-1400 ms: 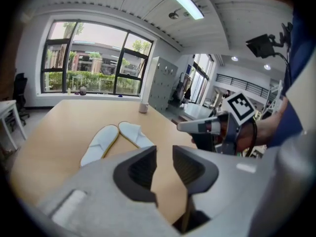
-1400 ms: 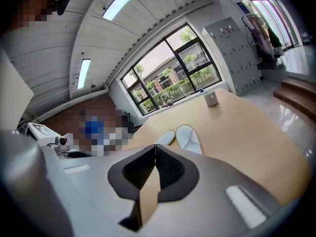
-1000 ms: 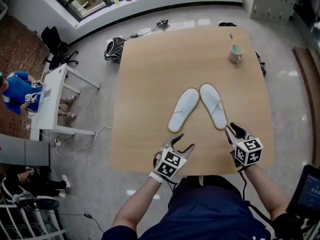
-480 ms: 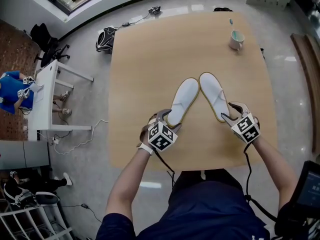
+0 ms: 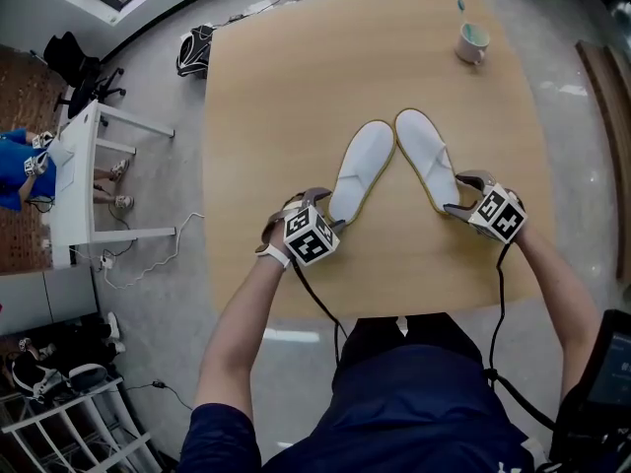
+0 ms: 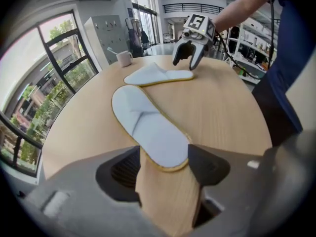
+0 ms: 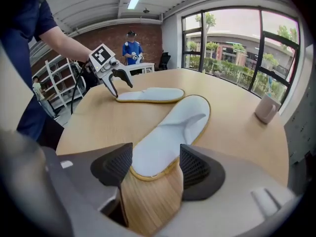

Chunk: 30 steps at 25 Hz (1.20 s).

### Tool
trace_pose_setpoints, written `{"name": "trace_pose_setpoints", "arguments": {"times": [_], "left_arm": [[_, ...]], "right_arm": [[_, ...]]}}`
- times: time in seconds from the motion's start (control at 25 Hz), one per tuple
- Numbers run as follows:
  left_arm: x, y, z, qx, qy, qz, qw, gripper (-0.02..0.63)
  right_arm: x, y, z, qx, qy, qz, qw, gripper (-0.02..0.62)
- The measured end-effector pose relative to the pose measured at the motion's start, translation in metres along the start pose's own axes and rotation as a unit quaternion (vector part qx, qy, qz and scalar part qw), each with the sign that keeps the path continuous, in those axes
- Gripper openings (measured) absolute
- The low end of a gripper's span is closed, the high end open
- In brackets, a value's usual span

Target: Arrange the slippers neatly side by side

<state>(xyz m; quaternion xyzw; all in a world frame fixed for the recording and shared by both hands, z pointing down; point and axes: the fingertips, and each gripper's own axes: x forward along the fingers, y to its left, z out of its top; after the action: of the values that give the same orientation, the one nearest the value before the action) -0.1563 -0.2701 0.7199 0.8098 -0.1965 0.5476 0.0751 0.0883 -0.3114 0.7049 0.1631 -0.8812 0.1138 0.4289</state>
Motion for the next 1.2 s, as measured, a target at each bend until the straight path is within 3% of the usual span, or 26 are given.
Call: {"name": "trace_pose_setpoints", "arguments": {"times": [0.36, 0.88, 1.2], "left_arm": [[0.01, -0.004, 0.006, -0.062, -0.026, -0.022, 0.9975, 0.301], [0.013, -0.019, 0.014, -0.102, -0.031, -0.03, 0.9938, 0.29], [0.019, -0.031, 0.023, -0.162, -0.036, -0.015, 0.986, 0.29]], "right_arm": [[0.012, 0.005, -0.019, 0.02, 0.021, 0.01, 1.0, 0.307], [0.015, 0.015, -0.012, 0.075, -0.002, -0.033, 0.997, 0.307], [0.021, 0.03, -0.01, 0.125, -0.009, -0.07, 0.99, 0.307]]}}
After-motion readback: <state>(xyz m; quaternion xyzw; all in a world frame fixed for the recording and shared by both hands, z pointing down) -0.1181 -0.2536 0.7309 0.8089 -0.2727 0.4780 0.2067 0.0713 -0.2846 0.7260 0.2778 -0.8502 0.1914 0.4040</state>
